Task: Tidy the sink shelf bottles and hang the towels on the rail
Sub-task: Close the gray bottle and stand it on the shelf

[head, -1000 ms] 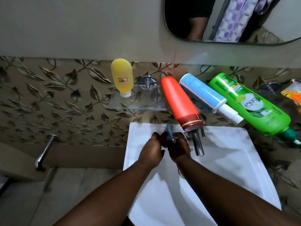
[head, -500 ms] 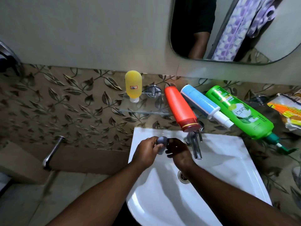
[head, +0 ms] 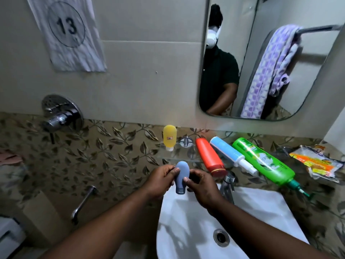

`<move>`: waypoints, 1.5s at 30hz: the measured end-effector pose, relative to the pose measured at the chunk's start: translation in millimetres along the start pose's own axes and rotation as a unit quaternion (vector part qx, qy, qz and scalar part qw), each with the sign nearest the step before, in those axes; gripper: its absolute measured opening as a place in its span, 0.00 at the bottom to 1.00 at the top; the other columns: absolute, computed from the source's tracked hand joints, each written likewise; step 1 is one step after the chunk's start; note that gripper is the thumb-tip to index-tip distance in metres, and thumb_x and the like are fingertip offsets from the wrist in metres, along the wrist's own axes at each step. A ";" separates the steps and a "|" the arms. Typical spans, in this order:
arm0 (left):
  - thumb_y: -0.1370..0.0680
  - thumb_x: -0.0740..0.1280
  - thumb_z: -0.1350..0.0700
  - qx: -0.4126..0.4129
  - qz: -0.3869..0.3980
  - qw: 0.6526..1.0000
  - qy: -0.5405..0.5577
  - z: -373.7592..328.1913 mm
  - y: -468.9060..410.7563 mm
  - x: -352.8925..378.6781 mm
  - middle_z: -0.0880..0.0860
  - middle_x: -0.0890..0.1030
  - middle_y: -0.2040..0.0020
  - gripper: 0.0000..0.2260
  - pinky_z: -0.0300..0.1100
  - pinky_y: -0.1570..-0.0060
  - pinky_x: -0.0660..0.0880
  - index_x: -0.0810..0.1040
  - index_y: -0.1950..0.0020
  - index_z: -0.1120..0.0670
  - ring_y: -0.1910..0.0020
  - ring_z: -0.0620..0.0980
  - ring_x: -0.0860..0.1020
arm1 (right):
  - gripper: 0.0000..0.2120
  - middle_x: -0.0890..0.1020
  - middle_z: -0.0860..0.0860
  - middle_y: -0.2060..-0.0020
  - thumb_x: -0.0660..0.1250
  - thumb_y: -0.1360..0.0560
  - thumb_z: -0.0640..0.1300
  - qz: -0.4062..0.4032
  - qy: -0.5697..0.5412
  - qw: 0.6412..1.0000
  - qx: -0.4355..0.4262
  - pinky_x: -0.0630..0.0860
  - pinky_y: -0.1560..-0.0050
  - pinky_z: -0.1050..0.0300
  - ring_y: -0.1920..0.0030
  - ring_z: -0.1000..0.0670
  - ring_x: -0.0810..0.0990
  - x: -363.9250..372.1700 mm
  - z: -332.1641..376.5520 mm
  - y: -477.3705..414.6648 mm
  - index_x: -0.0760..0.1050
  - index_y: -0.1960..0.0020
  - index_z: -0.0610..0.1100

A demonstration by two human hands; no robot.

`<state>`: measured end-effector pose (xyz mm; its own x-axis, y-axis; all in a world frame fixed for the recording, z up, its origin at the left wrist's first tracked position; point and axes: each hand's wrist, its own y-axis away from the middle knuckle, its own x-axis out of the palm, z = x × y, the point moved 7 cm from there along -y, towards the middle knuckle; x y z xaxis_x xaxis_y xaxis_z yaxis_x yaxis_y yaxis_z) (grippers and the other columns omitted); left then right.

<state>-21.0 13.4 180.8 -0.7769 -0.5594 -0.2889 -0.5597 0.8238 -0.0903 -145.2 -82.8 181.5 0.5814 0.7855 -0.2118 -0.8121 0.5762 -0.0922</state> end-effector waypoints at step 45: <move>0.24 0.70 0.50 0.142 -0.088 0.872 -0.460 -157.6 -107.6 -7.7 0.51 0.86 0.51 0.10 0.46 0.53 0.80 0.84 0.44 0.45 0.49 0.54 0.82 | 0.14 0.85 0.48 0.58 0.79 0.31 0.46 -0.106 0.308 0.945 -0.044 0.69 0.60 0.55 0.56 0.45 0.83 -72.0 79.0 -126.4 0.76 0.52 0.44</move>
<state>-0.3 -85.4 342.9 -0.0528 -0.4771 -0.8773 -0.4515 0.7950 -0.4052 -80.5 -194.4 285.2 0.6144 0.3594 -0.7024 -0.6977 0.6631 -0.2711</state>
